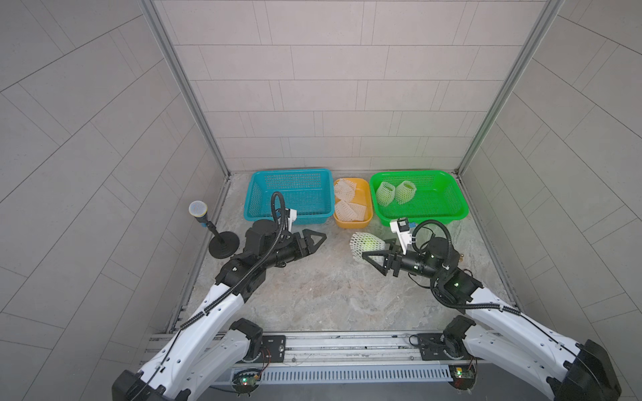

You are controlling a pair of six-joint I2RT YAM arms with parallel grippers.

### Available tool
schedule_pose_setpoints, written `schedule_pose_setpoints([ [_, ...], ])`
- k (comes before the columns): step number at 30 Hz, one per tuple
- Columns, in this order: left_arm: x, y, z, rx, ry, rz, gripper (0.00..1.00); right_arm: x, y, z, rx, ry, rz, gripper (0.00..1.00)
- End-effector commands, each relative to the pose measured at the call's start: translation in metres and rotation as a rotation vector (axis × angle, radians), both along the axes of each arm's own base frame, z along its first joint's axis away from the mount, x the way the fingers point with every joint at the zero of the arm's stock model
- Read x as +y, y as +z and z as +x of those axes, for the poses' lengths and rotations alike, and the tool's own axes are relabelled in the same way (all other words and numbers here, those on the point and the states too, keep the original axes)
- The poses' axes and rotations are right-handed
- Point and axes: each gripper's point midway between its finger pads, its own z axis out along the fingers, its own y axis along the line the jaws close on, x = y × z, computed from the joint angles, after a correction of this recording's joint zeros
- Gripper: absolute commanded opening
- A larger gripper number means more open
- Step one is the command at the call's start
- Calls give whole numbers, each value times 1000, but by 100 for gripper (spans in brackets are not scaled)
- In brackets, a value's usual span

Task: Sleeve custard apples in foam nets
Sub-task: Pick up the custard apple from the center of the board.

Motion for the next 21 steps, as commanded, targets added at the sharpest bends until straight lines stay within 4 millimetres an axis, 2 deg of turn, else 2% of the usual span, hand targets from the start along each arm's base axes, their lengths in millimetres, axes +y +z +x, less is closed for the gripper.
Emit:
schedule_pose_setpoints([
  [1, -18, 44, -12, -72, -131, -163, 73, 5, 19, -7, -75, 59, 44, 80],
  [6, -31, 49, -14, -44, -194, -235, 78, 7, 22, -7, -82, 74, 44, 80],
  [11, -42, 55, -18, -47, -237, -268, 79, 11, 20, -6, -77, 82, 32, 80],
  [15, -56, 48, -23, -21, -274, -263, 75, 12, 21, -8, -82, 87, 34, 80],
  [21, -69, 43, -25, 0, -300, -262, 59, 13, 17, -7, -73, 85, 31, 80],
])
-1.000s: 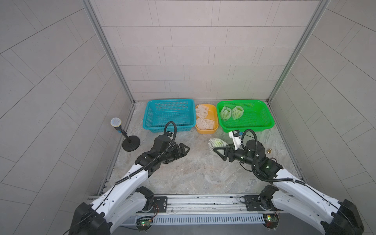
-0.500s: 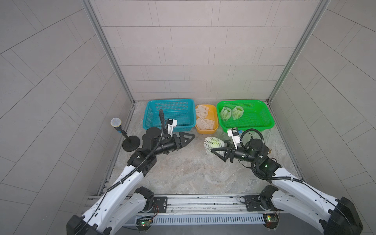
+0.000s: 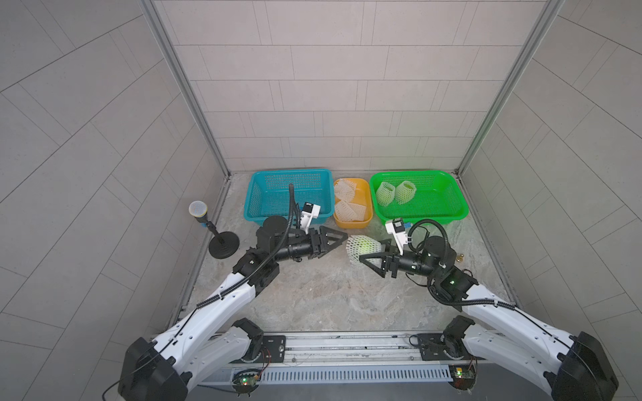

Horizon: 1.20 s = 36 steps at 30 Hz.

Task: Sleeve custard apples in foam nets
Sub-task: Pick up the custard apple from the center of the board, then adjust the foam net on the custard apple.

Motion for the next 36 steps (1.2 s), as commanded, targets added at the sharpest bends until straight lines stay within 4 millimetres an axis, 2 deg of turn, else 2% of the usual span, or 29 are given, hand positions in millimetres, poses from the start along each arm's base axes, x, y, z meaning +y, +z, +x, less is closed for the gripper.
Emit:
schedule_pose_setpoints([
  [1, -6, 12, -3, -46, -24, -38, 58, 3, 19, -2, -63, 16, 30, 80],
  [5, -12, 10, -6, -37, -42, -33, 55, 4, 20, -2, -65, 21, 31, 80],
  [12, -22, 4, -9, -25, -67, -33, 43, 5, 22, -3, -71, 26, 35, 80],
  [21, -23, 5, -9, -23, -69, -56, 2, 2, 29, -5, -83, 17, 50, 79],
  [22, -22, 3, -9, -20, -65, -54, 0, 0, 30, -5, -84, 9, 51, 80],
  [27, -15, -2, -8, -16, -32, -52, 0, -6, 35, -2, -87, -16, 73, 80],
  [36, -9, -9, -10, -8, -20, -37, 0, -12, 34, 2, -73, -44, 92, 79],
])
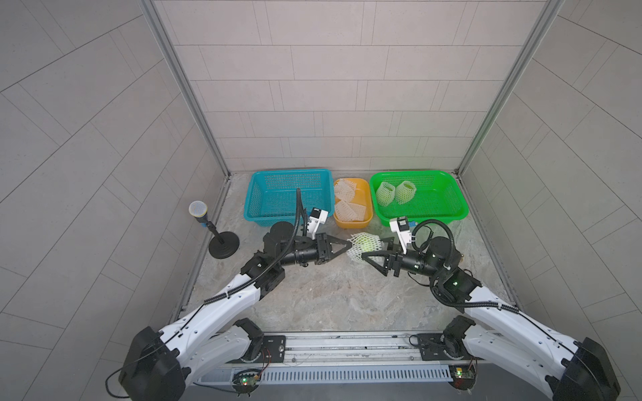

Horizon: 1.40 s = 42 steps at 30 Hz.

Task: Sleeve custard apples in foam nets
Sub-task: Adjust the foam net on the custard apple.

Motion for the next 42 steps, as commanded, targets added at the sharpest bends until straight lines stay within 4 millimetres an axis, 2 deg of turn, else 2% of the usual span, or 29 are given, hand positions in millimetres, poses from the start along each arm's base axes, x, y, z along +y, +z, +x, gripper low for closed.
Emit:
schedule_pose_setpoints([
  [1, 5, -1, 0, -21, 15, -3, 0, -5, 20, 1, -51, -18, 58, 80],
  [8, 6, -15, 1, -5, 28, 36, 0, -4, 20, 2, -45, -13, 62, 80],
  [9, 6, -15, 2, -6, 29, 35, 3, -3, 18, 2, -41, -13, 56, 79],
  [11, 6, -11, 3, -14, 34, 29, 22, -4, 15, 3, -36, -19, 44, 79],
  [13, 8, -7, 5, -30, 51, 26, 49, -5, 13, 5, -31, -29, 29, 79],
  [17, 23, -11, 16, -27, 124, 47, 66, -12, 15, 11, -25, -64, 23, 80],
  [23, 59, -18, 29, -10, 246, 53, 75, -19, 14, 22, -1, -100, 2, 79],
  [28, 66, -27, 23, -25, 255, 116, 77, -18, 15, 25, 2, -98, 3, 79],
  [35, 72, -26, 18, -82, 255, 187, 82, -22, 17, 30, 12, -120, 16, 79],
  [38, 75, -28, 20, -105, 260, 237, 84, -32, 19, 39, 29, -164, 23, 79],
  [40, 77, -31, 22, -110, 273, 263, 89, -46, 16, 52, 51, -235, 1, 79],
  [42, 78, -34, 24, -115, 278, 283, 90, -65, 13, 69, 70, -321, -8, 79],
])
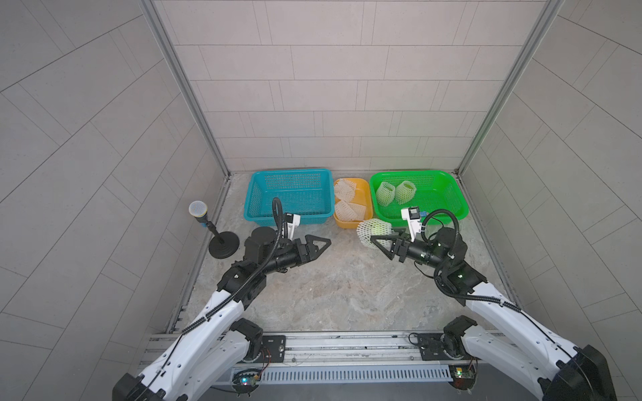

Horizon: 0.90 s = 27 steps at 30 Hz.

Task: Sleeve custard apples in foam nets
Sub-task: Adjust the foam net on the custard apple, then place the custard apple in the basket.

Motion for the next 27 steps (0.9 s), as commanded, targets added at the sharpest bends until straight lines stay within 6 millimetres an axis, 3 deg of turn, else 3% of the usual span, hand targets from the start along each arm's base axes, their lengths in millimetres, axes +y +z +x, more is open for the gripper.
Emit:
schedule_pose_setpoints([
  [1, 4, 2, 4, -45, 9, 61, 90, -29, 12, 25, 4, -134, 7, 79],
  [7, 4, -13, 6, -11, 4, 90, 91, -87, -1, 72, 76, -359, 3, 79],
  [8, 4, -14, 6, -8, 3, 92, 91, -97, 5, 81, 72, -401, 3, 78],
  [14, 4, -19, 6, 0, 4, 100, 91, -143, -19, 128, 185, -574, -43, 78],
  [18, 6, -21, 5, 7, 10, 109, 91, -160, -41, 156, 280, -634, -124, 78],
  [27, 8, -28, 5, 26, 25, 114, 91, -167, -99, 208, 430, -634, -245, 78],
])
